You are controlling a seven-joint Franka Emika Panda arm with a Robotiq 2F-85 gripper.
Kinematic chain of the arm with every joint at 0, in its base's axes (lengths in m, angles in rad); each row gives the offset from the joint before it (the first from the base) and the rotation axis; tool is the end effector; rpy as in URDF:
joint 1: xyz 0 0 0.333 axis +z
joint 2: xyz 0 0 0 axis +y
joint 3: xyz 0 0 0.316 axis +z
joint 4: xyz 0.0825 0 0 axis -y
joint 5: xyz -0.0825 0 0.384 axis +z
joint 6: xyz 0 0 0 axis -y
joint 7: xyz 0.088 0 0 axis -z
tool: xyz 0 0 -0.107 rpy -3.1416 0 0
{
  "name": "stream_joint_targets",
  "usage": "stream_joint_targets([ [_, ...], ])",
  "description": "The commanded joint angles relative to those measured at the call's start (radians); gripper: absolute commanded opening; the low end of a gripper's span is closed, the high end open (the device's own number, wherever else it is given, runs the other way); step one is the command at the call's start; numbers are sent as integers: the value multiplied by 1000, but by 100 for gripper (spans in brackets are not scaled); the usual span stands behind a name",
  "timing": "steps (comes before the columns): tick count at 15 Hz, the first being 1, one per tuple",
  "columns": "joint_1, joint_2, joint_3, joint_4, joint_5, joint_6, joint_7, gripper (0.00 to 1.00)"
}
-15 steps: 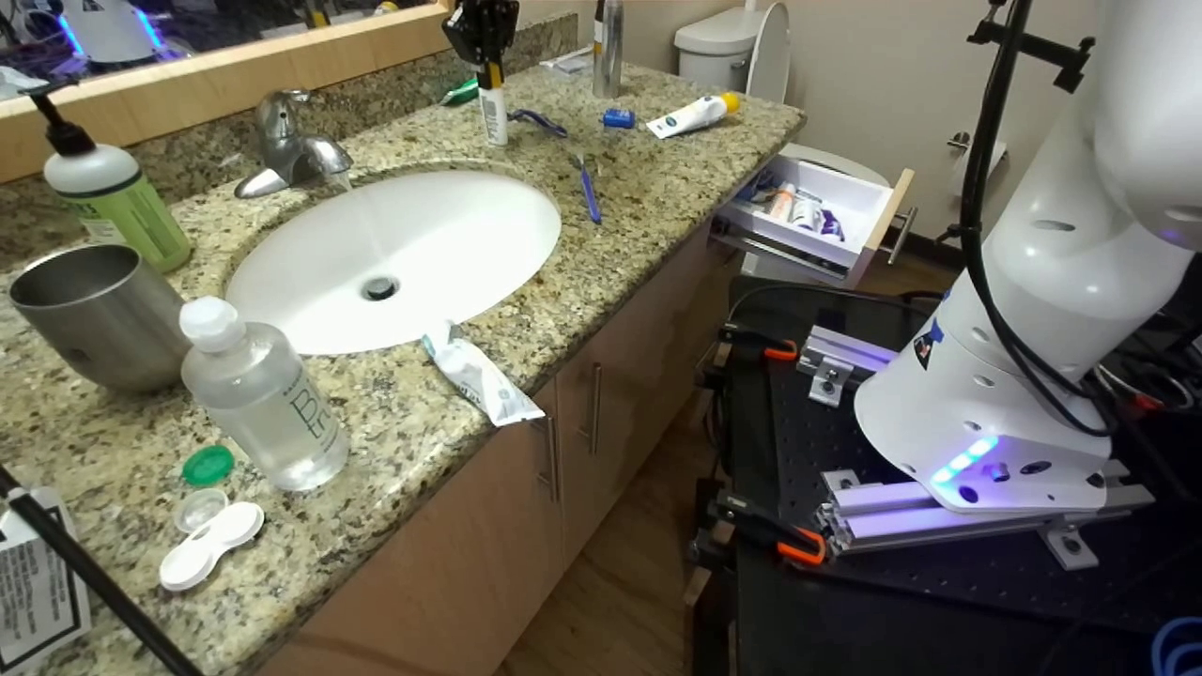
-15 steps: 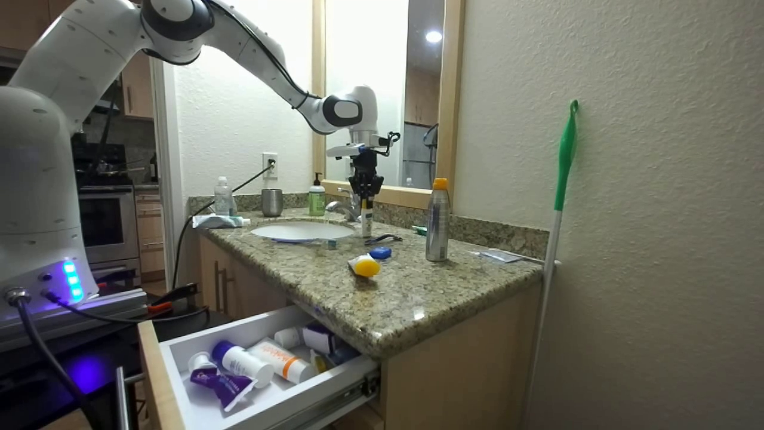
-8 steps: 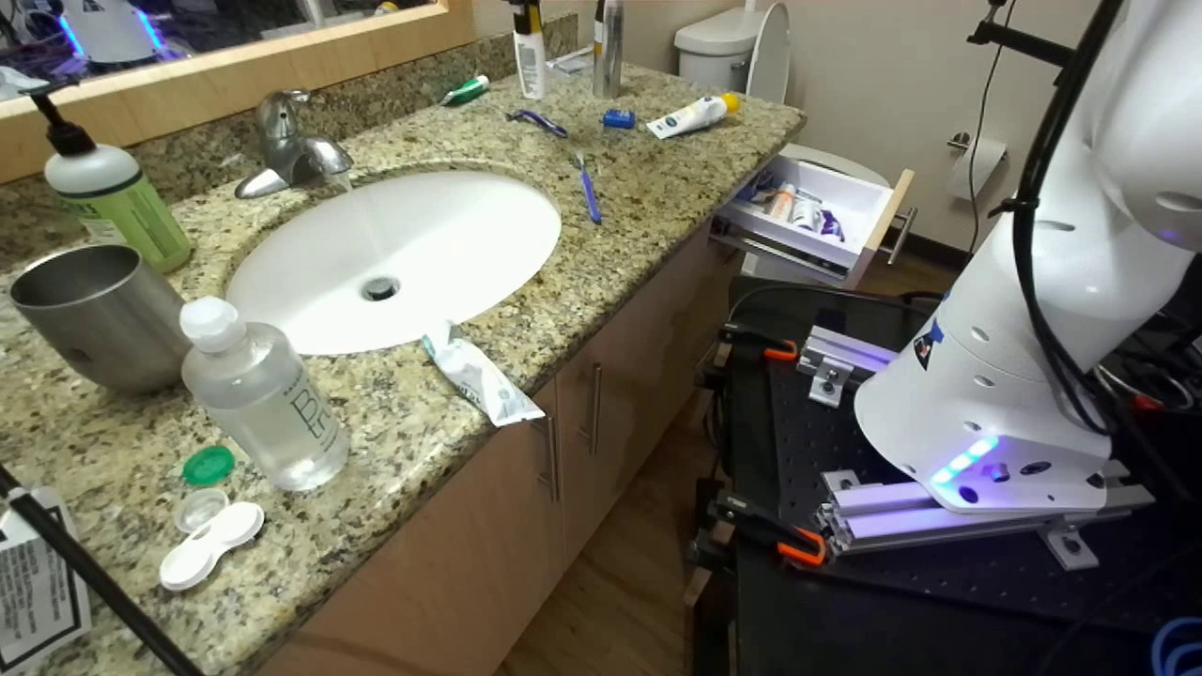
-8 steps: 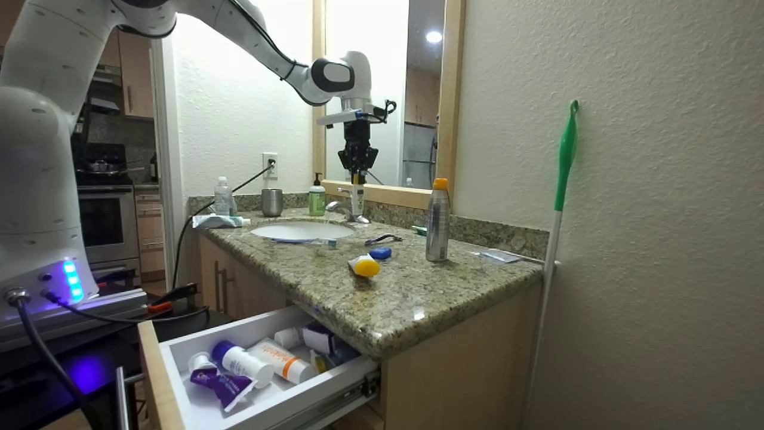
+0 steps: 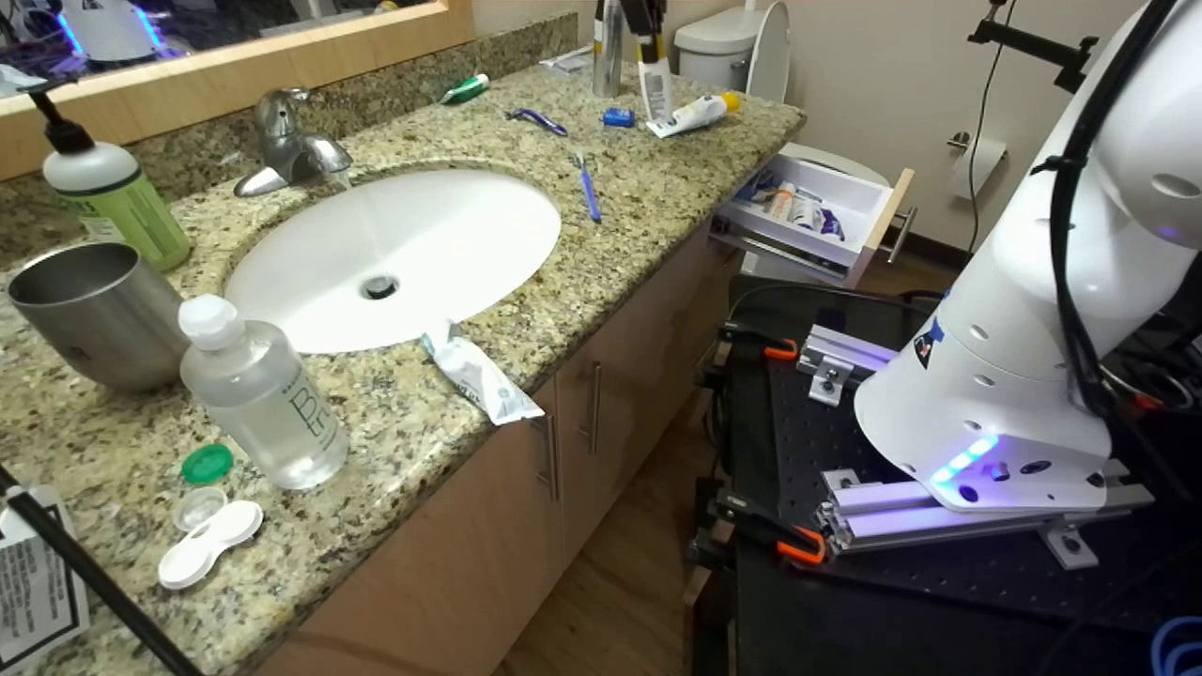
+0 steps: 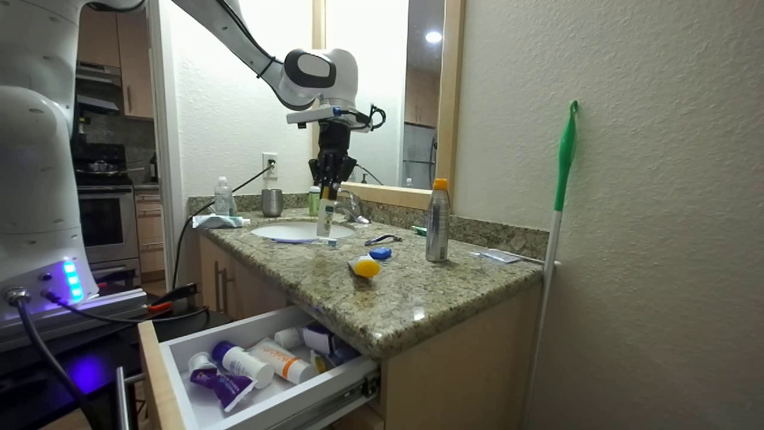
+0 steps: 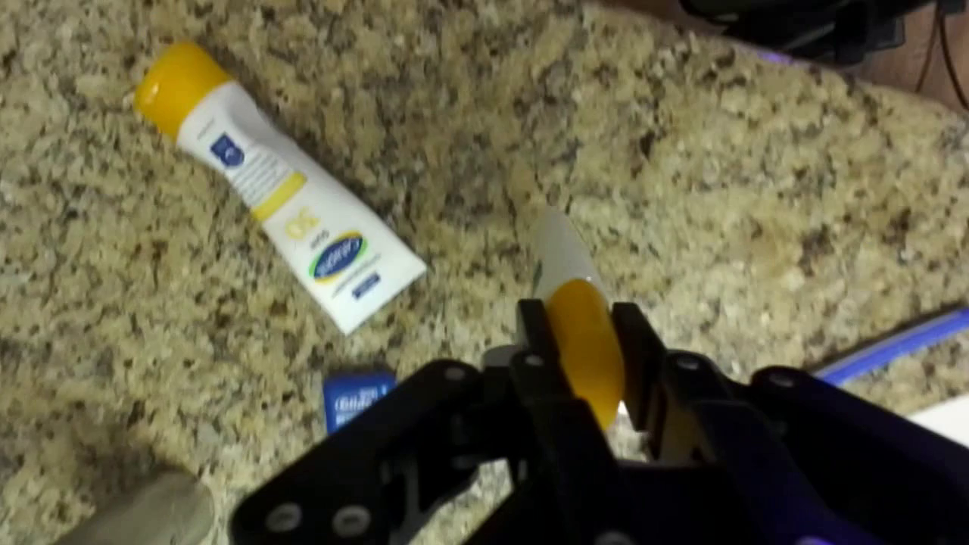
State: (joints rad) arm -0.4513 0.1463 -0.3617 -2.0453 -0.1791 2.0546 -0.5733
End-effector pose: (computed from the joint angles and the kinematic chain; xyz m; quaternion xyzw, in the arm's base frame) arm 0.3812 -0.4114 0.3657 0.9900 -0.0722 -0.1149 0.0373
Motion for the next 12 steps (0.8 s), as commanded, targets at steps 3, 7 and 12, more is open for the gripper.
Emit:
stream_joint_targets([
  [3, -78, -90, -87, -300, 21, 215, -102, 6],
  [7, -114, -153, -146, -495, 124, 387, -134, 6],
  [12, -157, -228, -218, -757, 364, 644, -240, 6],
])
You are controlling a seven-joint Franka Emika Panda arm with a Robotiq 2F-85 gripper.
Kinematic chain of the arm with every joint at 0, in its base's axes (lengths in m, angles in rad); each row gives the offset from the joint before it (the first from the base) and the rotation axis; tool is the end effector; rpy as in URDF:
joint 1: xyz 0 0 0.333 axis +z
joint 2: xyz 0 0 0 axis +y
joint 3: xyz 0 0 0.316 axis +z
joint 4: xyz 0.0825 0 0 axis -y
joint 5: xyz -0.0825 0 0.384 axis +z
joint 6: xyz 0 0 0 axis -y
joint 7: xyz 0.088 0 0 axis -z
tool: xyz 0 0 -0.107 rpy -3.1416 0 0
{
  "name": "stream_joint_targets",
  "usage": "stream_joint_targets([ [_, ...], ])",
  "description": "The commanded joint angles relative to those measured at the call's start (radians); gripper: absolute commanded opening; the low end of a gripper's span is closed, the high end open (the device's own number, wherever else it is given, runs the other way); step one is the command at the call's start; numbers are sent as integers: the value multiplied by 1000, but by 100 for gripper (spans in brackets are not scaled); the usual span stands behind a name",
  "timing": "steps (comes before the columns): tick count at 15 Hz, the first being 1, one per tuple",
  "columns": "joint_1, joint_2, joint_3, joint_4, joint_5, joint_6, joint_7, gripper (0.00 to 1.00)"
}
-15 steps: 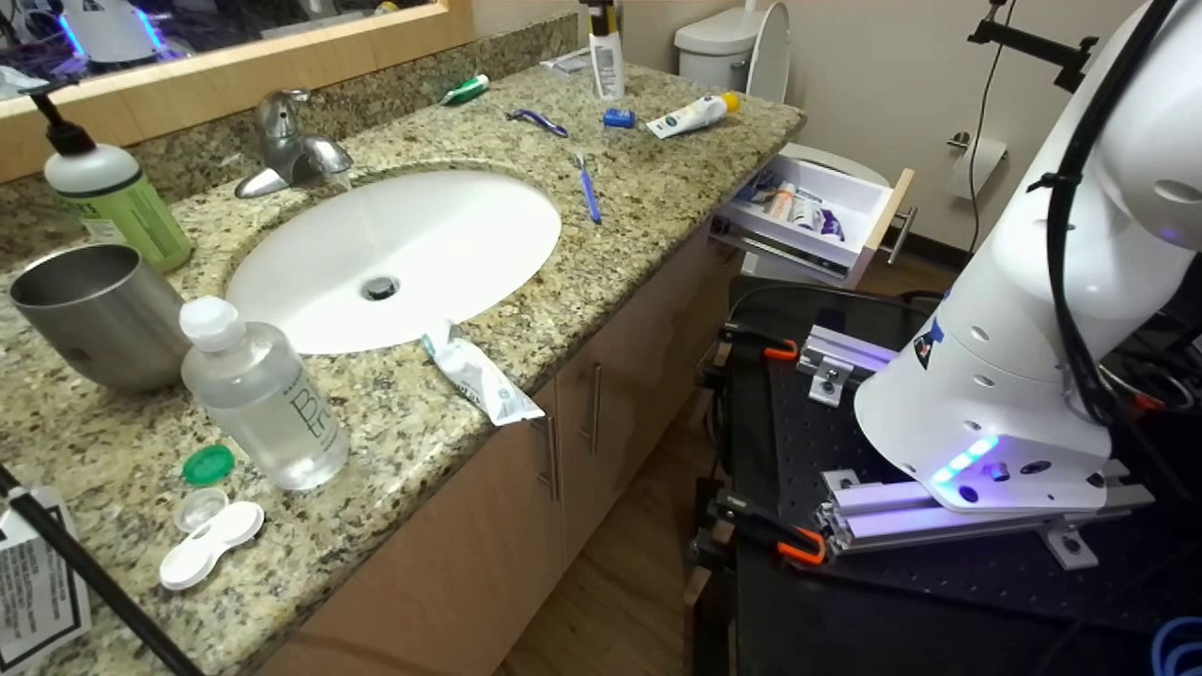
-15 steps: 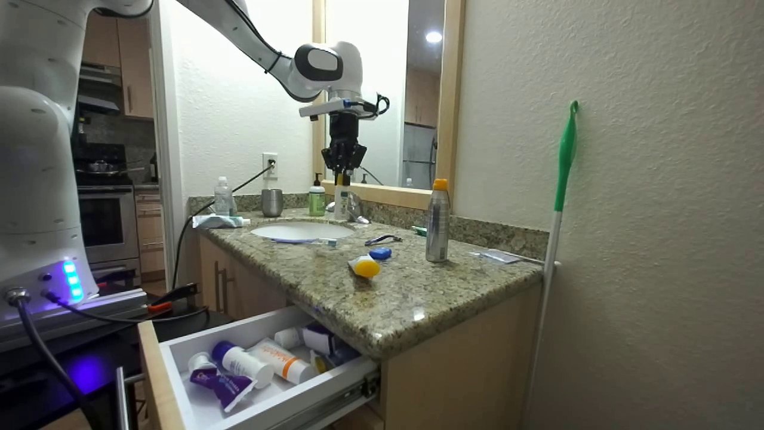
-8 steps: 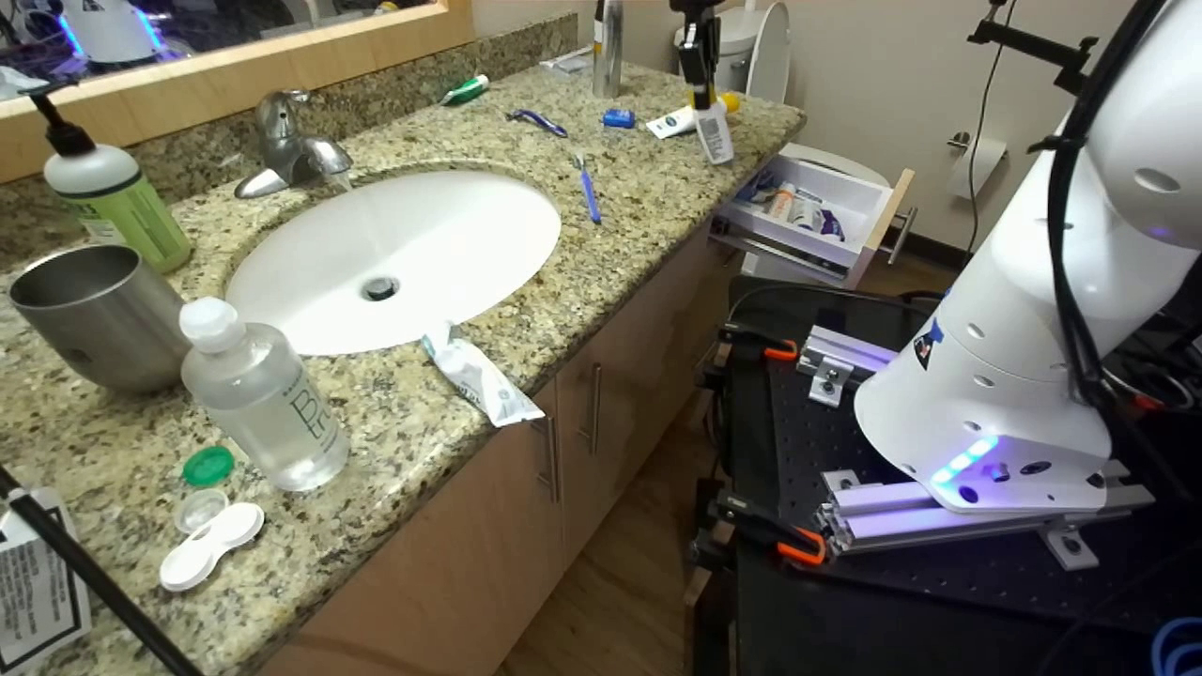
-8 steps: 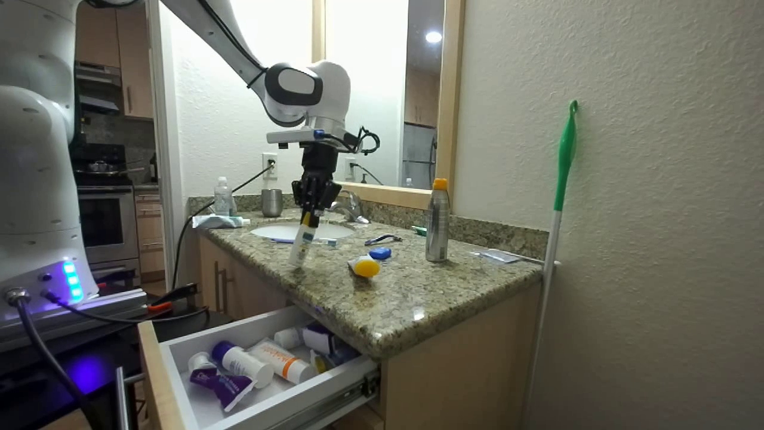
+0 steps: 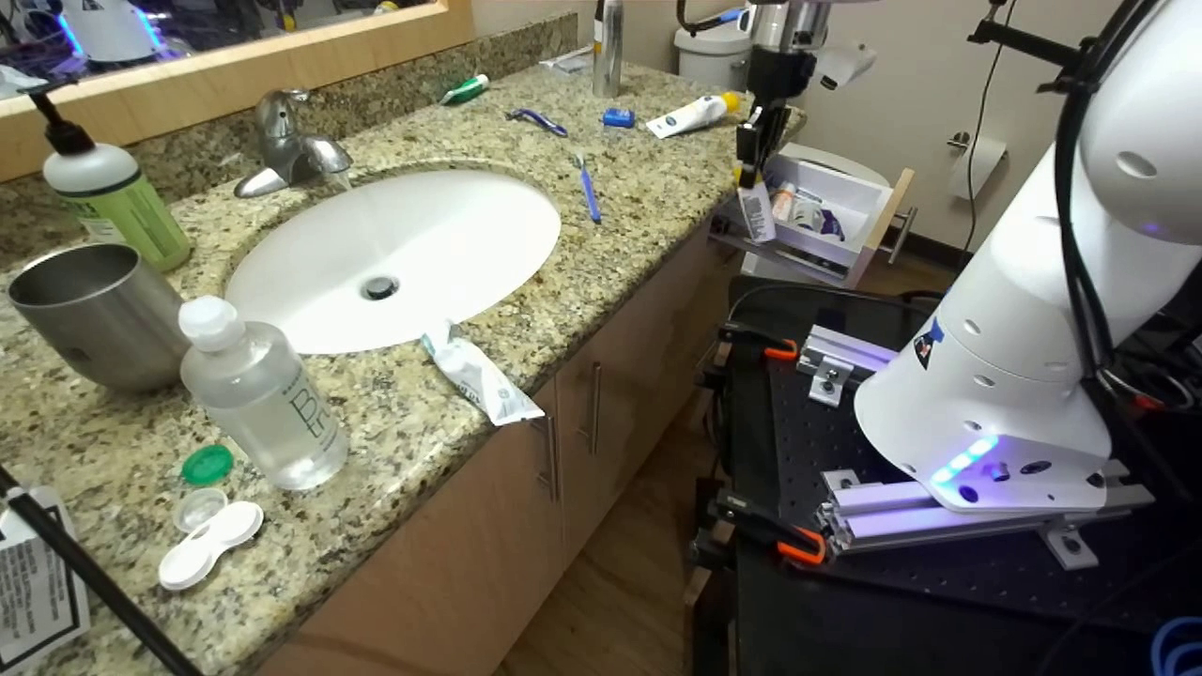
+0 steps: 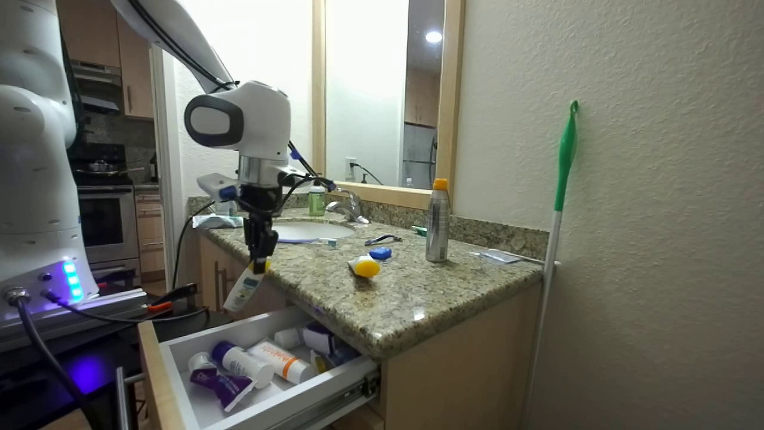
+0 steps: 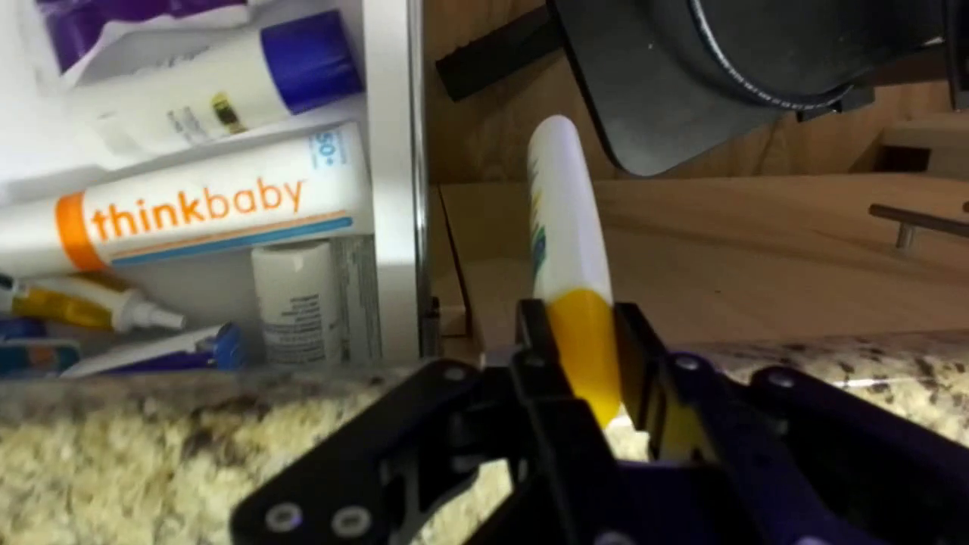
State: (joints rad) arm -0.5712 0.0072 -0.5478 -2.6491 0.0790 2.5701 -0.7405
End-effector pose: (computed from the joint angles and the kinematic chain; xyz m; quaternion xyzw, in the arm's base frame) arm 0.1799 -0.3744 0.2335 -0.9741 0.2214 0.0109 0.0448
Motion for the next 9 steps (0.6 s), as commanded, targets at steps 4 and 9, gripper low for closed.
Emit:
stream_joint_targets([
  [4, -81, -85, -142, -148, 317, 166, -232, 6],
  [9, -175, -176, -277, -128, 398, 184, -313, 6],
])
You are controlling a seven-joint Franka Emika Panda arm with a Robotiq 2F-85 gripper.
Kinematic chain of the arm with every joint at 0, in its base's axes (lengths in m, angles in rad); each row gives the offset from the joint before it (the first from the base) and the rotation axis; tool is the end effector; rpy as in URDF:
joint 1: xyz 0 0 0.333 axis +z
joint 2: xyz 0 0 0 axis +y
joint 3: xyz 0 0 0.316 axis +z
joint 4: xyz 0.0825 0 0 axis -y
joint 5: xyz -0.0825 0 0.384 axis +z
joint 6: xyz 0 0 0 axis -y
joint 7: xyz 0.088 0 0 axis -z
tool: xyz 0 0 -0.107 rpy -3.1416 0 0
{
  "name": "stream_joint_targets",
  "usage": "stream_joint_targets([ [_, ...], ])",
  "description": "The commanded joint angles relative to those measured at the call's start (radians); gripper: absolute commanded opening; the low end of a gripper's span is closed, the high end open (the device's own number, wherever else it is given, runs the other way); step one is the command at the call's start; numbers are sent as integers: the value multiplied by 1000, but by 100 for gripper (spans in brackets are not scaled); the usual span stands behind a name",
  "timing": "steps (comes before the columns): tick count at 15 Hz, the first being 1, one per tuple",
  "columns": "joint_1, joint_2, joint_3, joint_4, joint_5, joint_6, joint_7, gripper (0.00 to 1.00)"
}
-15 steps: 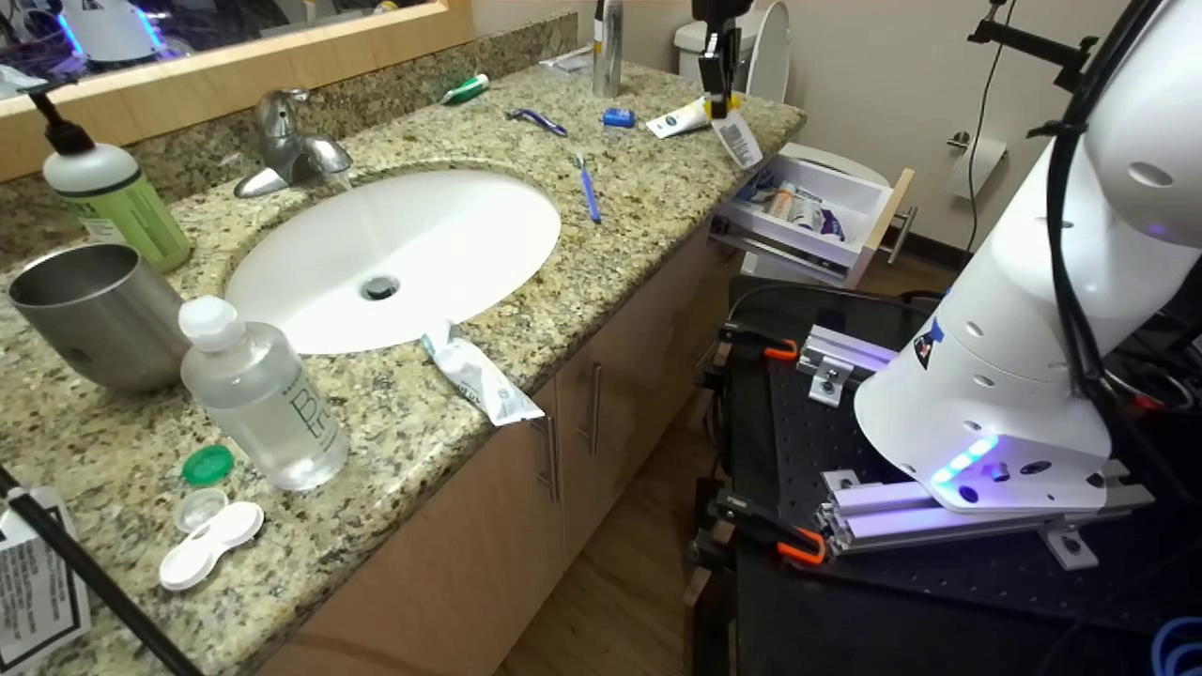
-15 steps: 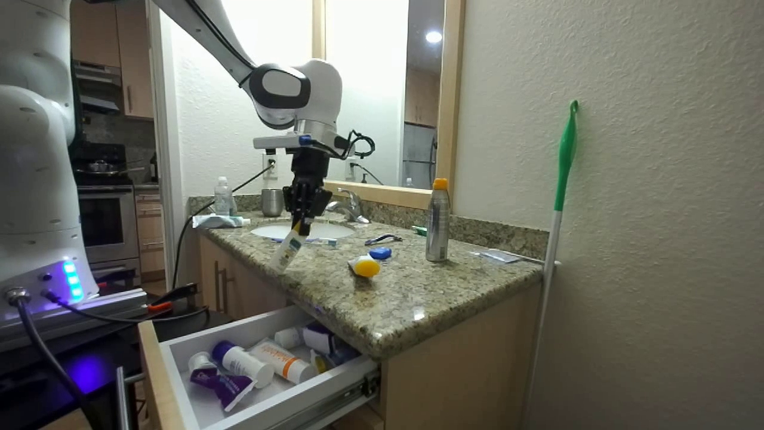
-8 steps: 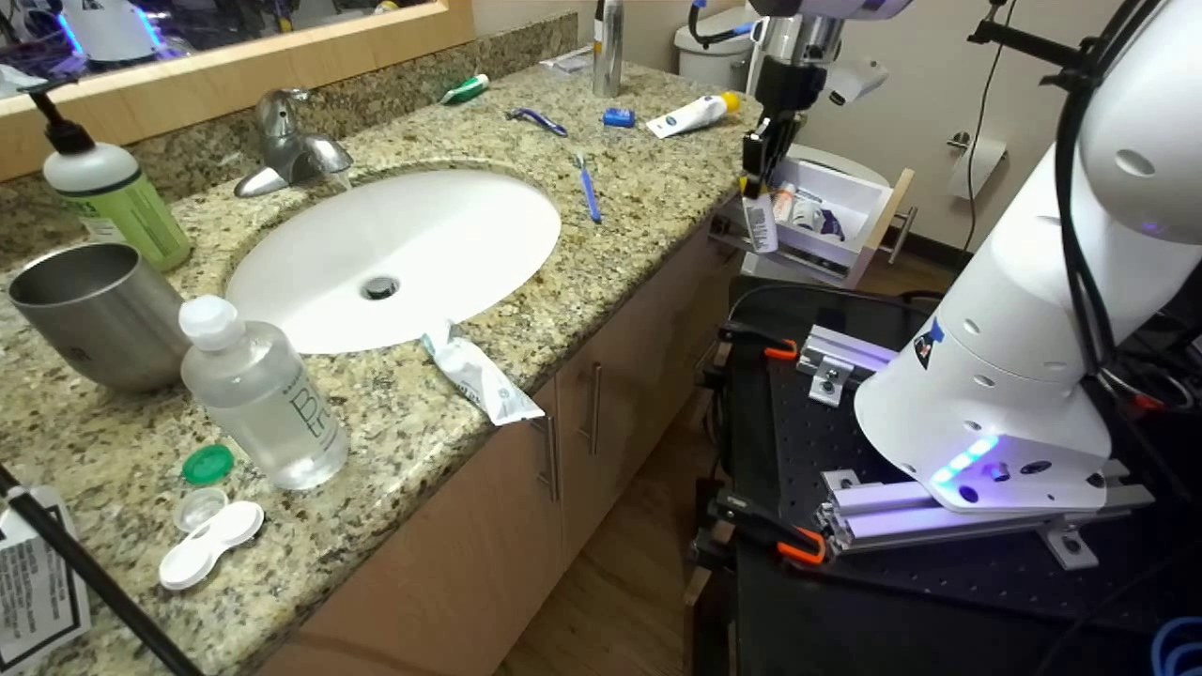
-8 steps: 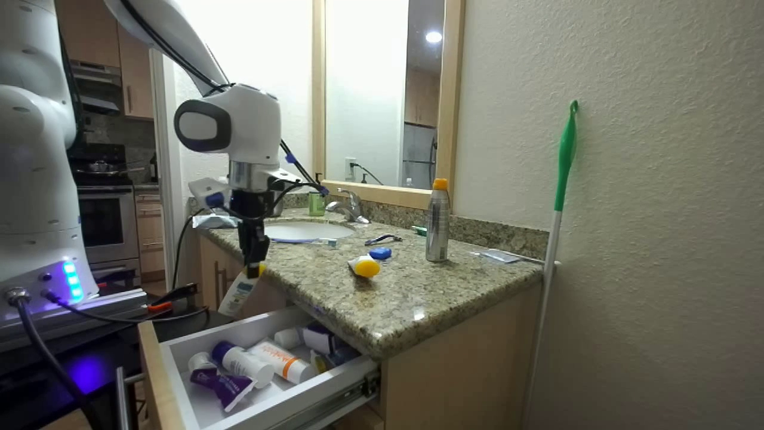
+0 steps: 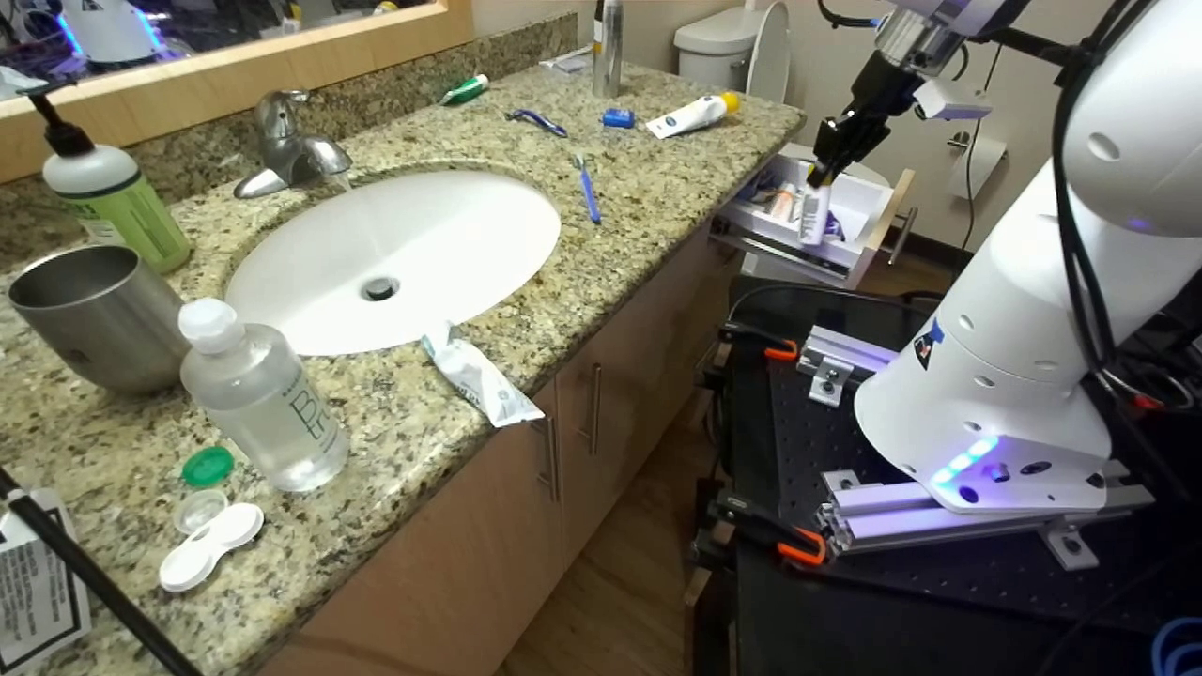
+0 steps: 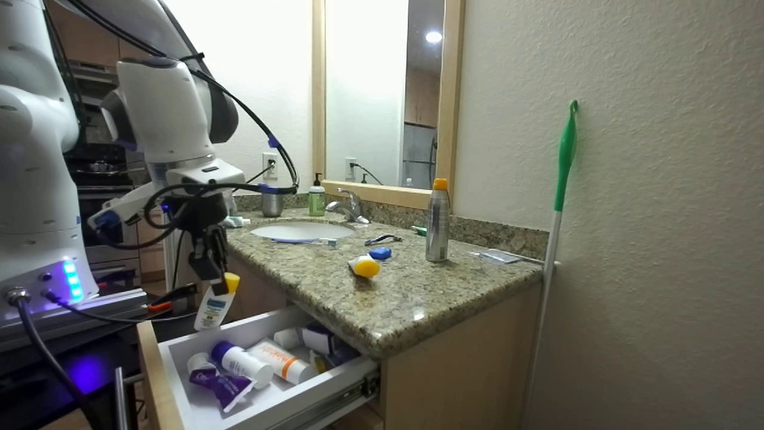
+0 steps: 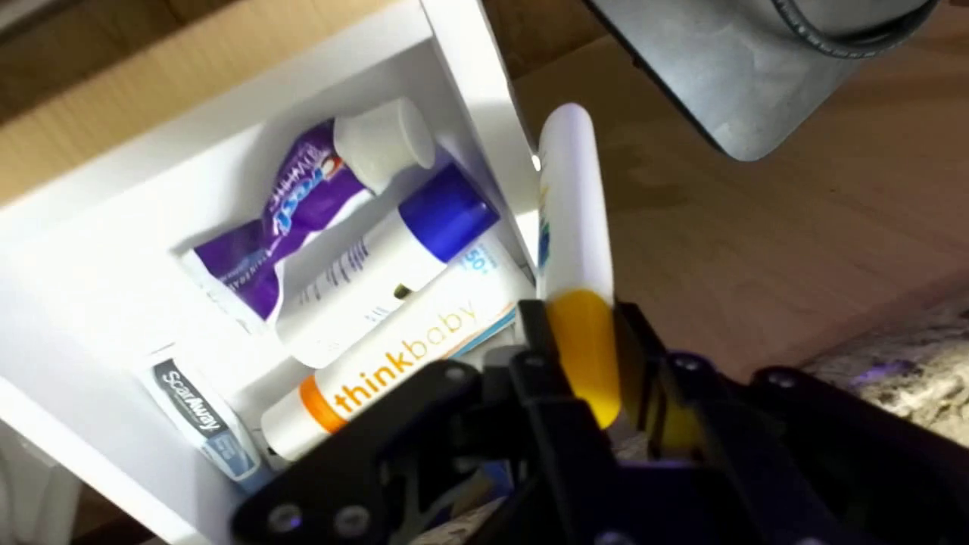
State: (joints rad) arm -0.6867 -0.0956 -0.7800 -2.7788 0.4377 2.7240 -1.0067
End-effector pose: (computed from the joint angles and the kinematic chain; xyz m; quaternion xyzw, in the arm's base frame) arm 0.0318 -0.3812 0.2313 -0.9023 0.4134 -0.1152 0.0403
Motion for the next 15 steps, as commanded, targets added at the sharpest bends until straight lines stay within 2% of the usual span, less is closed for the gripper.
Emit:
stream_joint_targets([
  [1, -77, -110, -54, -8, 25, 40, -27, 6],
  [3, -114, -168, -66, 1, 21, 60, -4, 6],
  [4, -152, -223, -60, -30, -19, 95, 36, 6],
  [5, -136, -266, -101, -48, -72, 137, 92, 6],
  [6, -189, -248, -44, -30, -28, 163, 93, 6],
  [8, -185, -218, -1, 1, -23, 218, 161, 6],
  [9, -136, -223, -13, -25, -102, 293, 272, 6],
  [10, -121, -185, 19, -16, -125, 324, 339, 6],
  [11, -120, -123, 81, 6, -67, 335, 346, 6],
  [15, -55, 20, 190, 55, -85, 309, 521, 6],
])
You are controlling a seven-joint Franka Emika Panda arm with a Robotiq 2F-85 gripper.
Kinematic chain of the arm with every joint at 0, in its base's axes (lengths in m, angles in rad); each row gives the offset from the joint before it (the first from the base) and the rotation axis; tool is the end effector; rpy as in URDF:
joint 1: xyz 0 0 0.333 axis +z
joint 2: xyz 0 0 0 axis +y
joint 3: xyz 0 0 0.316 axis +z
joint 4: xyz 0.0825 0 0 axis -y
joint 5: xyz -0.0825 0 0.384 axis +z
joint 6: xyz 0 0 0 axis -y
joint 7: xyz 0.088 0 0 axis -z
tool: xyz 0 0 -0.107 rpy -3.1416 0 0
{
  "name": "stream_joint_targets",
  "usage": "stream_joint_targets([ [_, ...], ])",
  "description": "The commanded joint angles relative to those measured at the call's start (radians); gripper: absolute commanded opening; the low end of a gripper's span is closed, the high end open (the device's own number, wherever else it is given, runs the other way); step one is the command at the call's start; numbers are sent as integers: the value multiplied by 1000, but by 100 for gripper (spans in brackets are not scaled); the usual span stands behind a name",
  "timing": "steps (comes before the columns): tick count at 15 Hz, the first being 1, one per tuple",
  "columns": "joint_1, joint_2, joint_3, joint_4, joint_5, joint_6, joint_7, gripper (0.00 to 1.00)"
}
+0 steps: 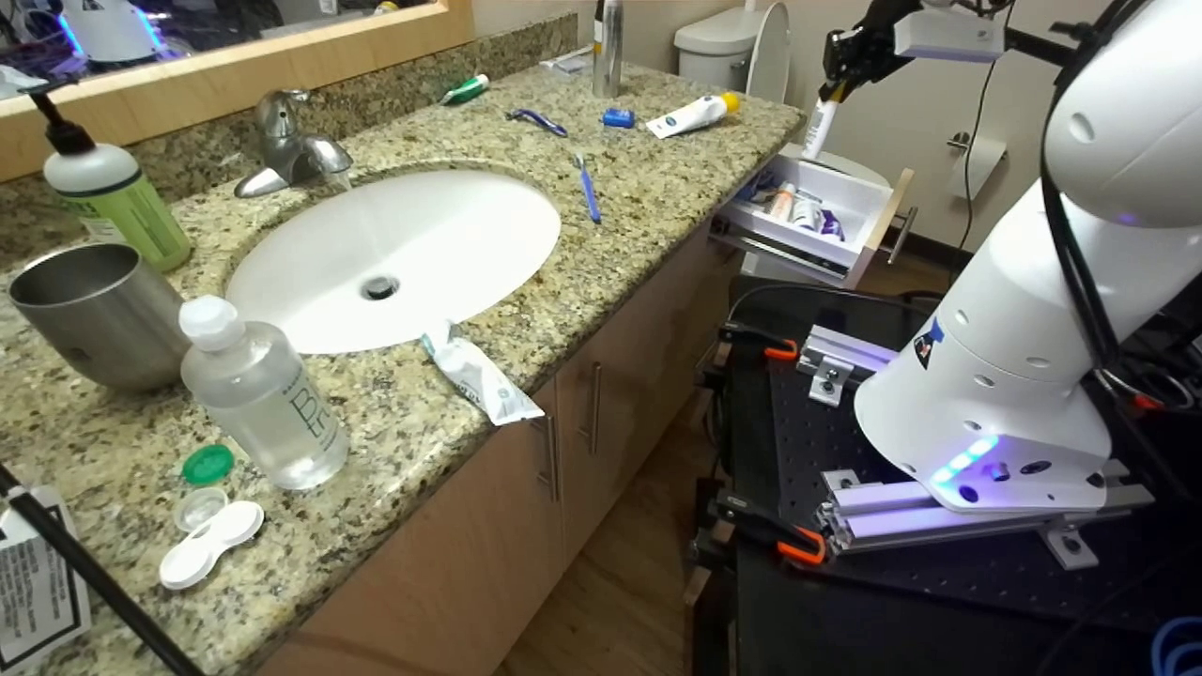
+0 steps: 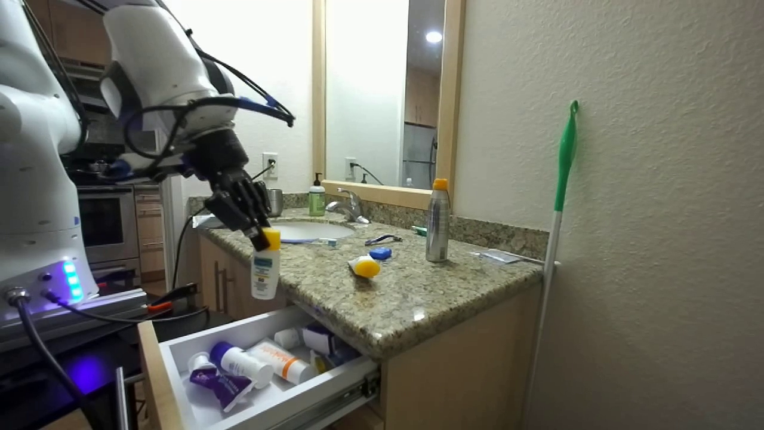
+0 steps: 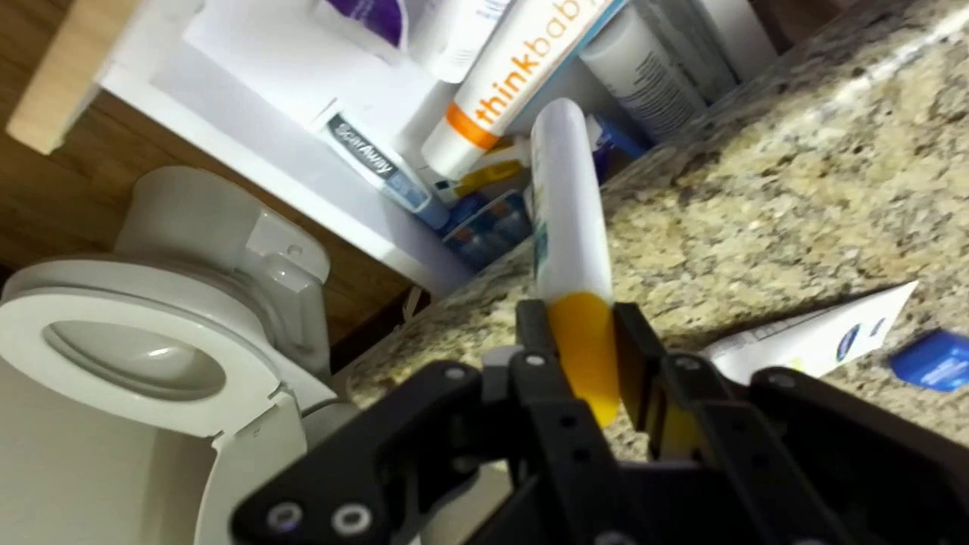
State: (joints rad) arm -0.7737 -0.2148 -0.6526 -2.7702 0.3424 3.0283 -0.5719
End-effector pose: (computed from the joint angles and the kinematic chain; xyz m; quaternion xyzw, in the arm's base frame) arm 0.0429 -0.4156 0.3064 0.8019 -0.5510 0.2069 0.1029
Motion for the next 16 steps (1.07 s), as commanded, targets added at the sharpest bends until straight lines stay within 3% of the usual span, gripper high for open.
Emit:
stream_joint_targets([
  [1, 29, 175, 77, 62, -4, -13, 121, 6],
  [4, 7, 256, 67, 95, -62, -50, 196, 6],
  [11, -34, 322, -65, 153, -275, -118, 376, 6],
  [12, -35, 332, -79, 170, -278, -129, 409, 37],
  [13, -34, 343, -91, 188, -285, -146, 436, 51],
  [15, -24, 345, -107, 210, -296, -176, 472, 64],
  [16, -26, 303, -101, 166, -290, -139, 440, 45],
])
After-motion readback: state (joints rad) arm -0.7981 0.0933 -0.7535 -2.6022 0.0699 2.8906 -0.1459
